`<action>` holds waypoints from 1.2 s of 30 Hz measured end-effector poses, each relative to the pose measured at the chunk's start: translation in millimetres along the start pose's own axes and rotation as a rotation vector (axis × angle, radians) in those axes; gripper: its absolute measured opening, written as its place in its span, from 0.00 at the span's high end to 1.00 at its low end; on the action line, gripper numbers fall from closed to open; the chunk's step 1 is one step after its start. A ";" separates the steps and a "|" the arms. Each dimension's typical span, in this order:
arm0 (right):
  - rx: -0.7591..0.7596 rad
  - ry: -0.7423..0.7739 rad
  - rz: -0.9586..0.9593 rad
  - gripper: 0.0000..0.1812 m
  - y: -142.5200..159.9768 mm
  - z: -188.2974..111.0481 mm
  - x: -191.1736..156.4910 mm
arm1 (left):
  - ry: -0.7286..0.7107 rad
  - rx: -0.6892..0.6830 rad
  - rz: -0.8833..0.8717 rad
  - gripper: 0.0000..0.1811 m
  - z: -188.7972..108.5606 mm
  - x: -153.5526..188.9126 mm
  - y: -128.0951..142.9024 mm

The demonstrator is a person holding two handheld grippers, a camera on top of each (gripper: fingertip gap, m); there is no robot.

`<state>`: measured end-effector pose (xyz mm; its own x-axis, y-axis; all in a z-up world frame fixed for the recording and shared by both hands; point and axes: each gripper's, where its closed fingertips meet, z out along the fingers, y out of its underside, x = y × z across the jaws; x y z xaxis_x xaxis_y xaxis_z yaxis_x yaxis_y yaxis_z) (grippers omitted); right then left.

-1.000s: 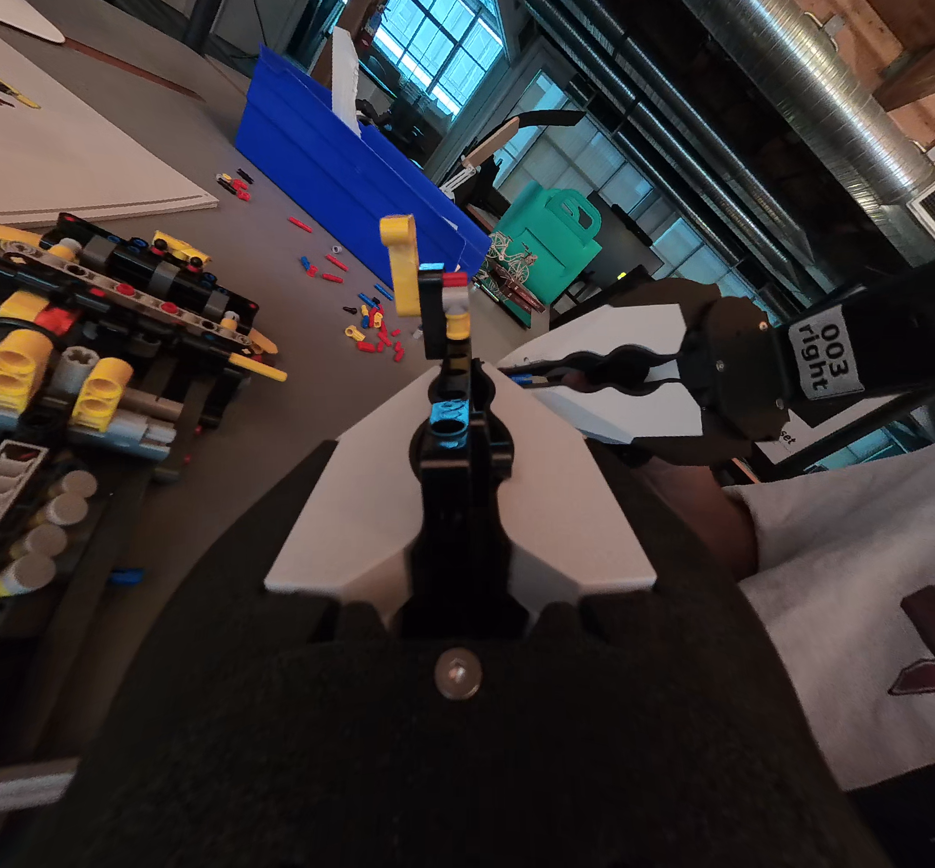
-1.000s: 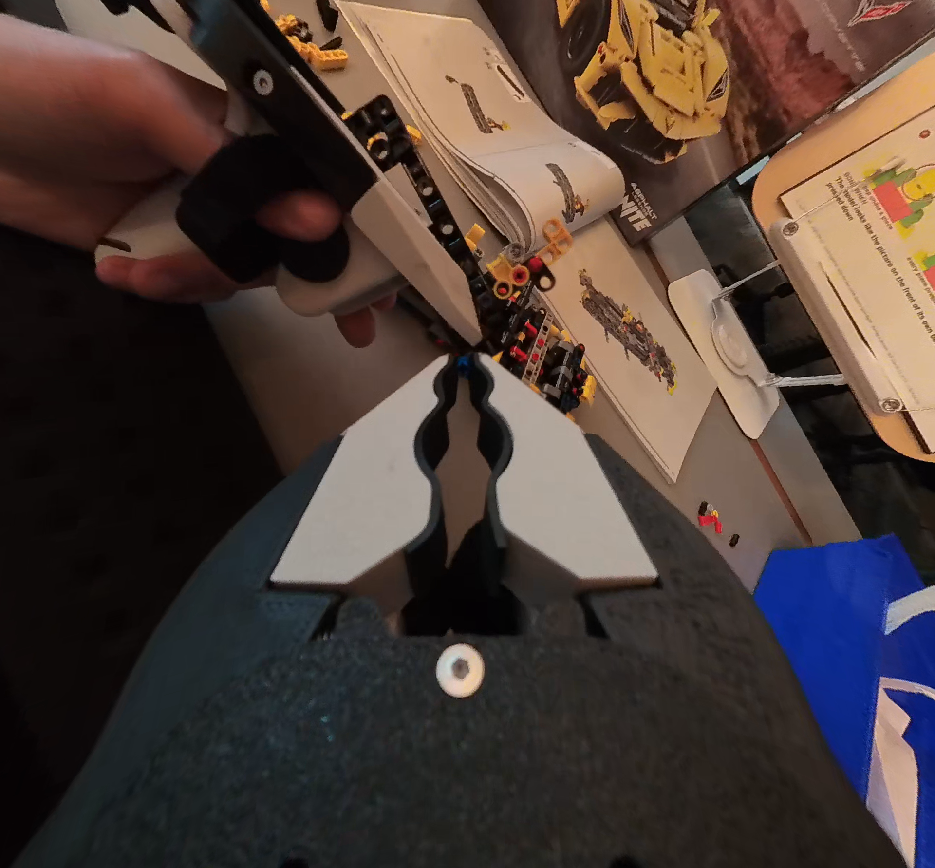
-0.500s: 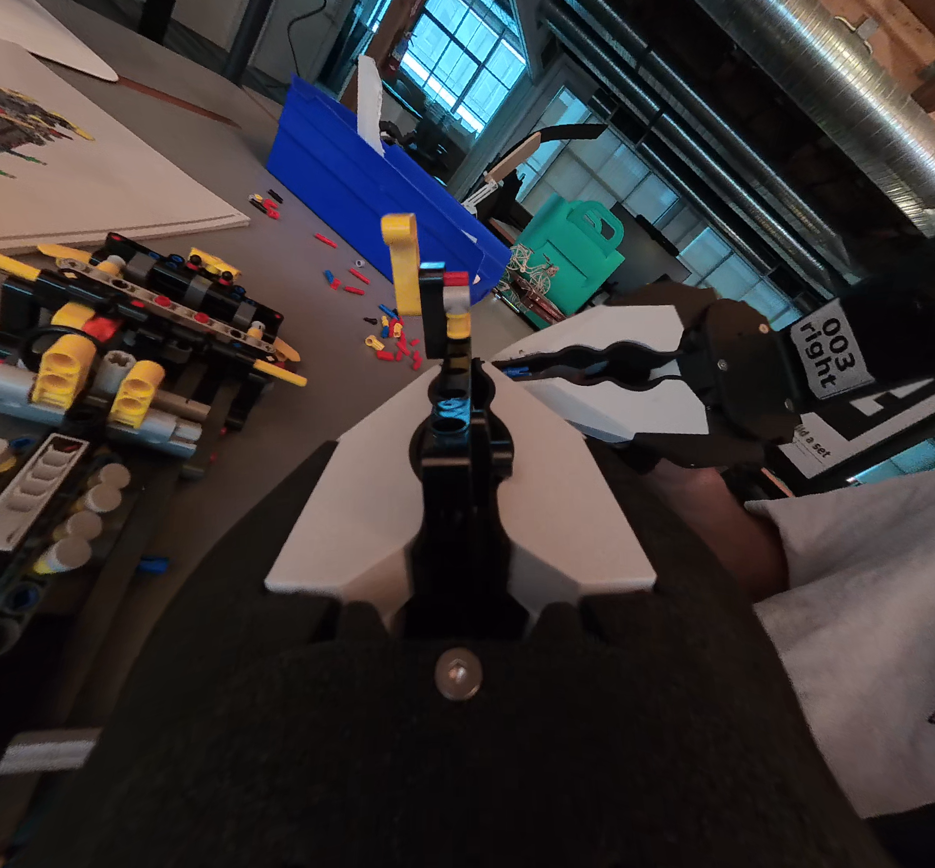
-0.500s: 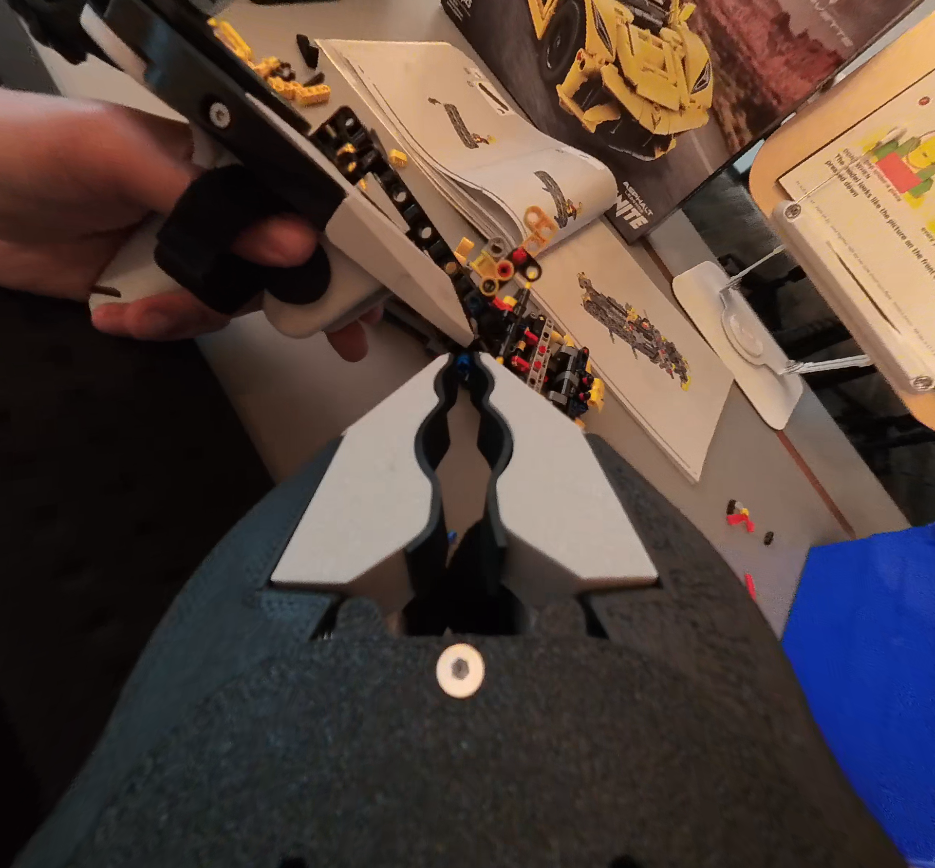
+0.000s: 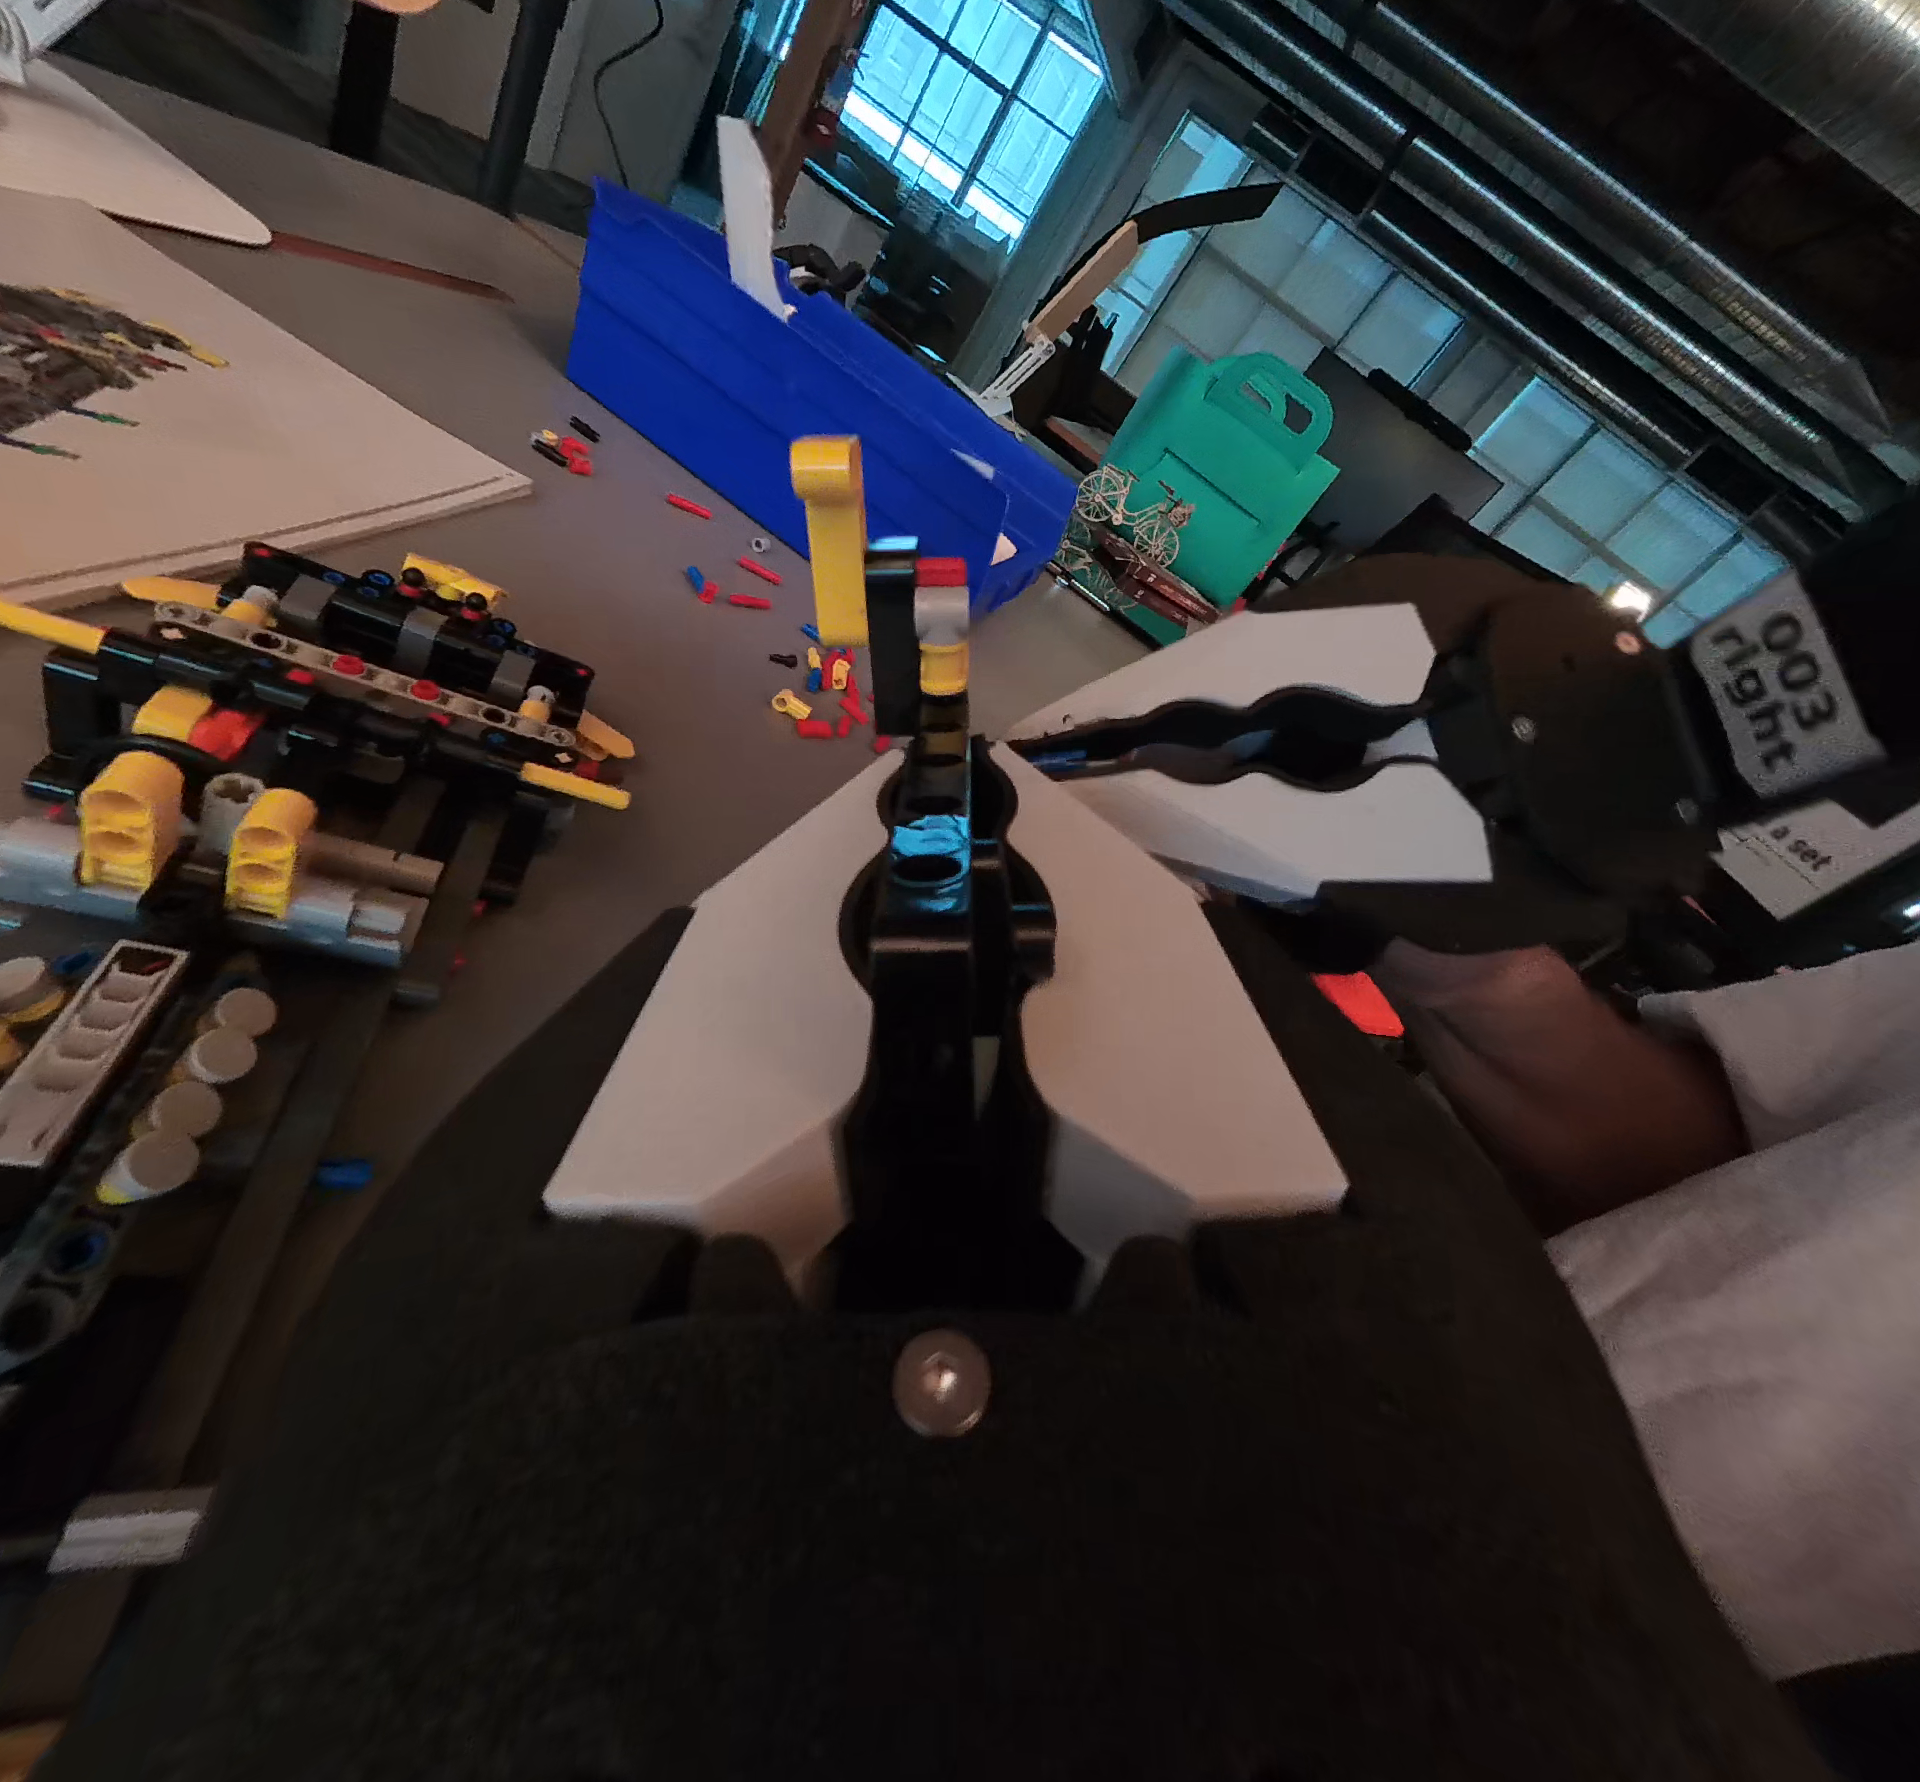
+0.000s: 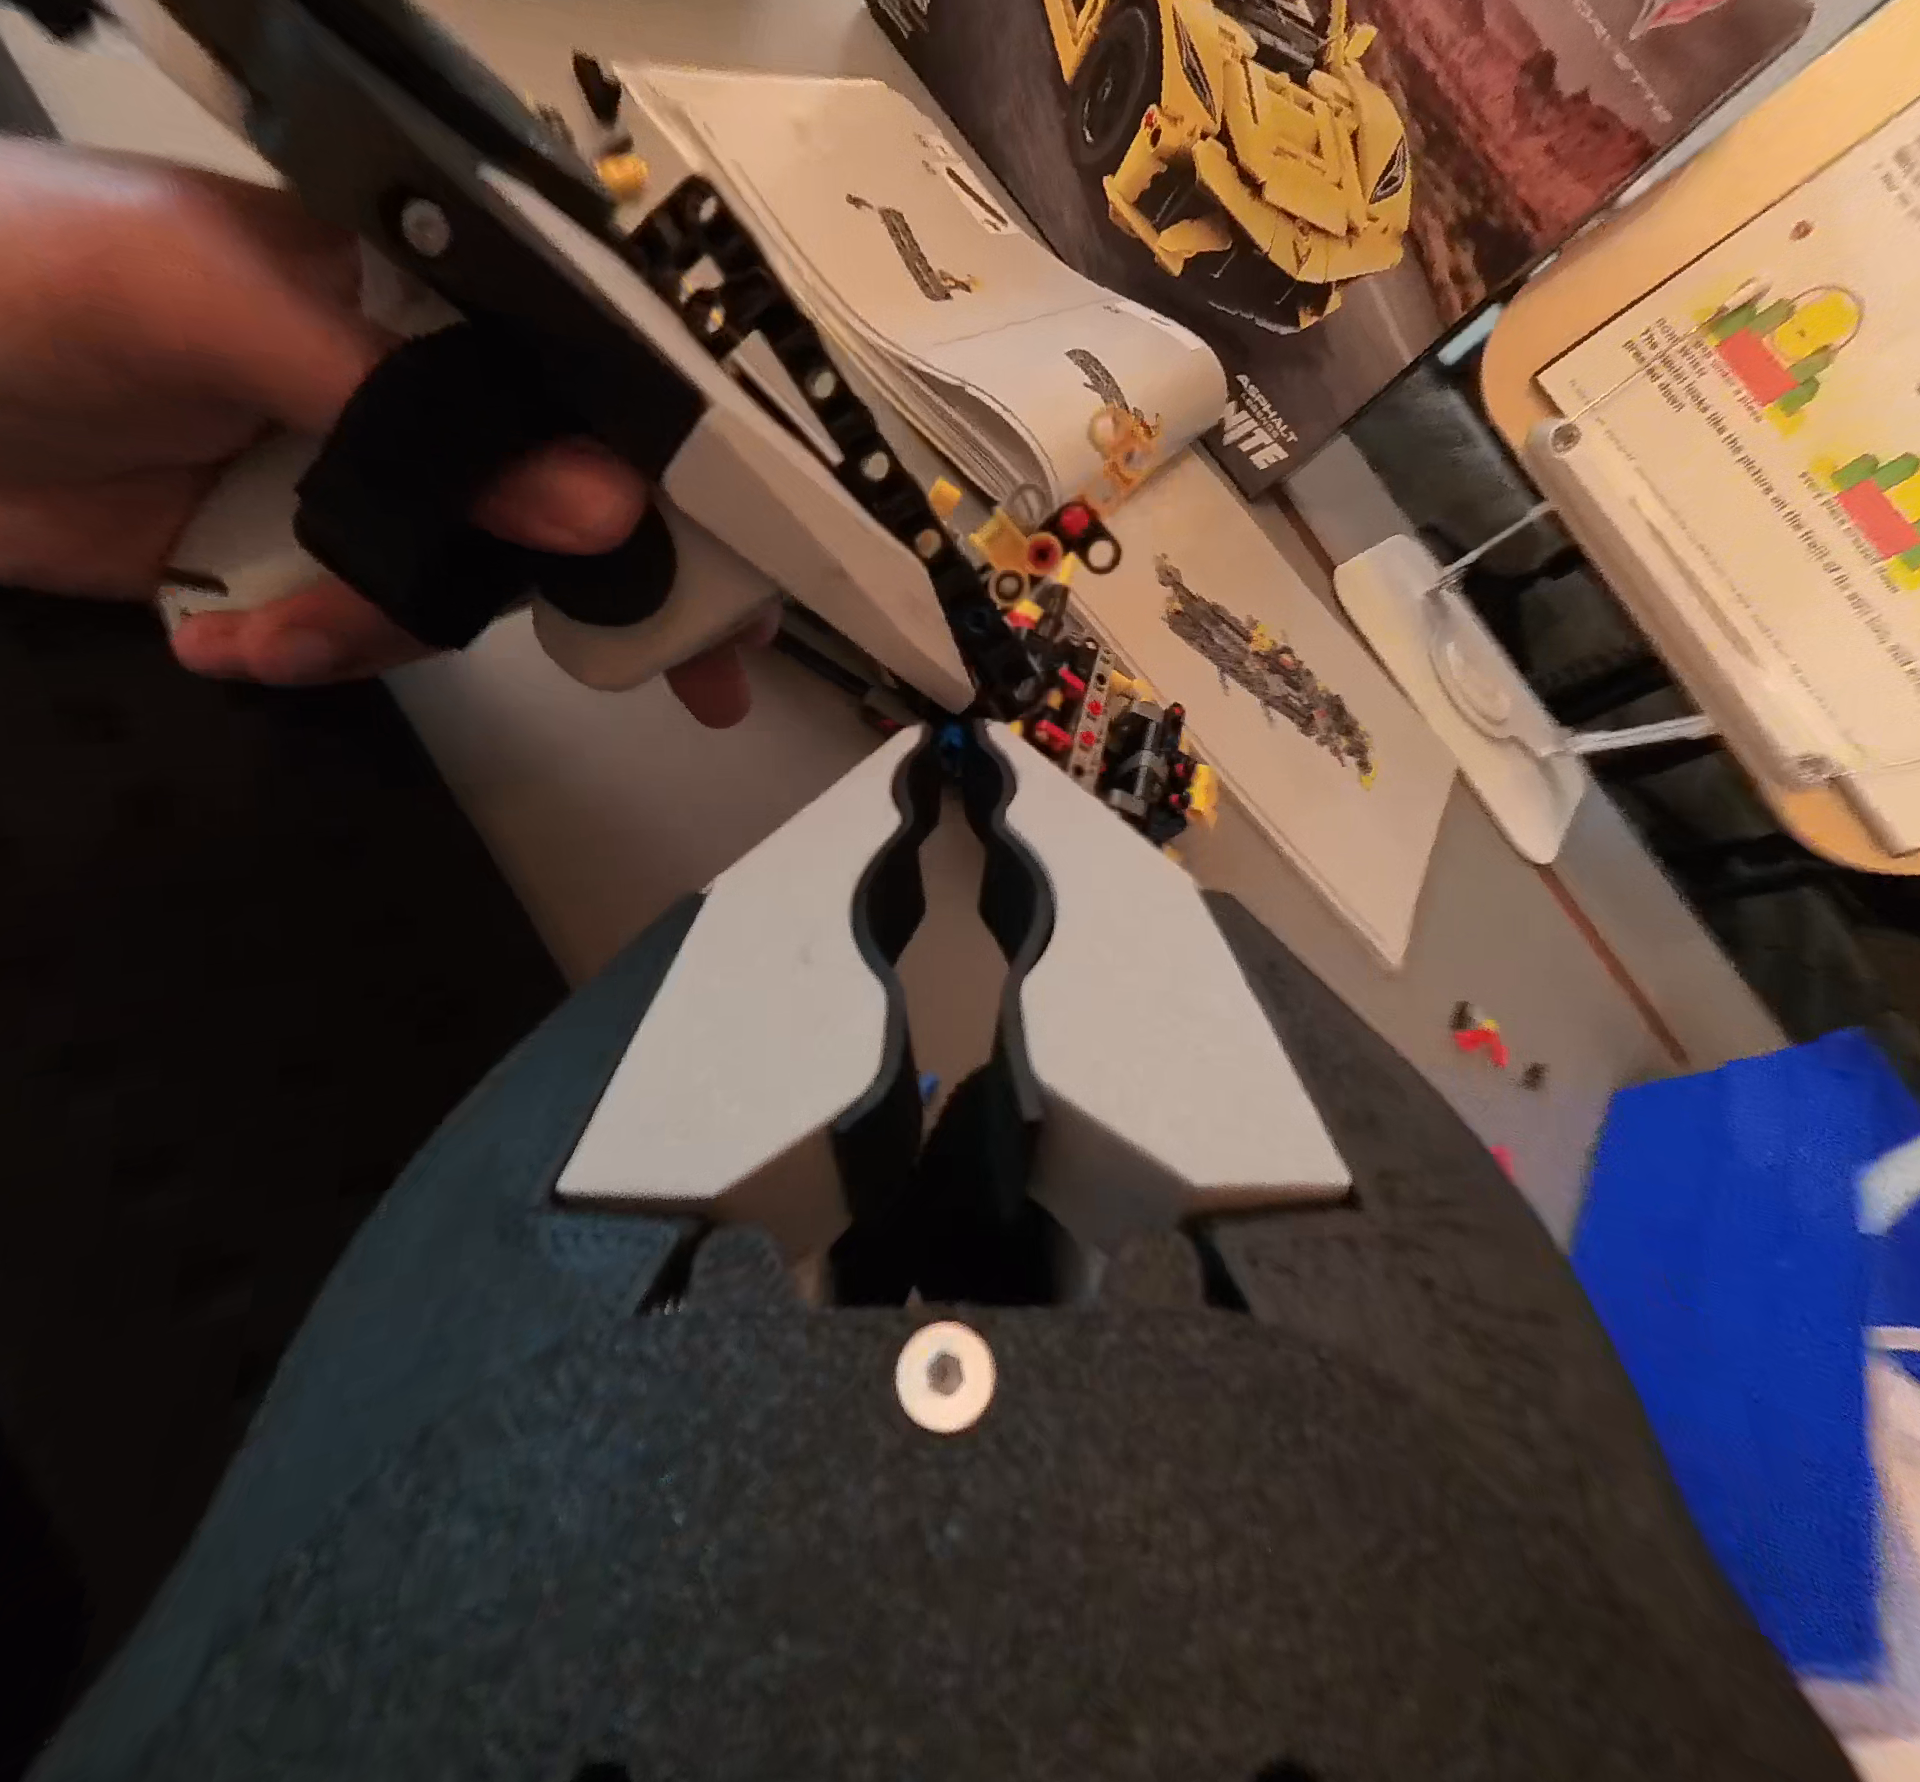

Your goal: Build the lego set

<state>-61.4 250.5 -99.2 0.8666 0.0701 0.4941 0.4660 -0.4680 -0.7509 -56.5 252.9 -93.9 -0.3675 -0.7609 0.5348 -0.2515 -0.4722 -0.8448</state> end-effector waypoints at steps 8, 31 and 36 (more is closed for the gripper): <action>-0.024 0.077 -0.157 0.98 8.5 -1.1 -1.9 | -0.007 -0.055 0.005 0.95 4.6 -0.8 7.6; 0.306 -0.023 0.811 0.98 2.6 -0.2 7.8 | -0.032 -0.007 0.035 0.95 7.0 -0.1 -0.8; 0.291 0.189 0.376 0.98 -9.0 -7.0 8.4 | 0.069 0.050 -0.067 0.95 2.2 7.2 -9.5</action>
<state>-59.6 249.2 -85.2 0.9490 -0.2295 0.2164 0.1816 -0.1636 -0.9697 -54.7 251.0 -82.1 -0.4128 -0.6948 0.5890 -0.2330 -0.5445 -0.8057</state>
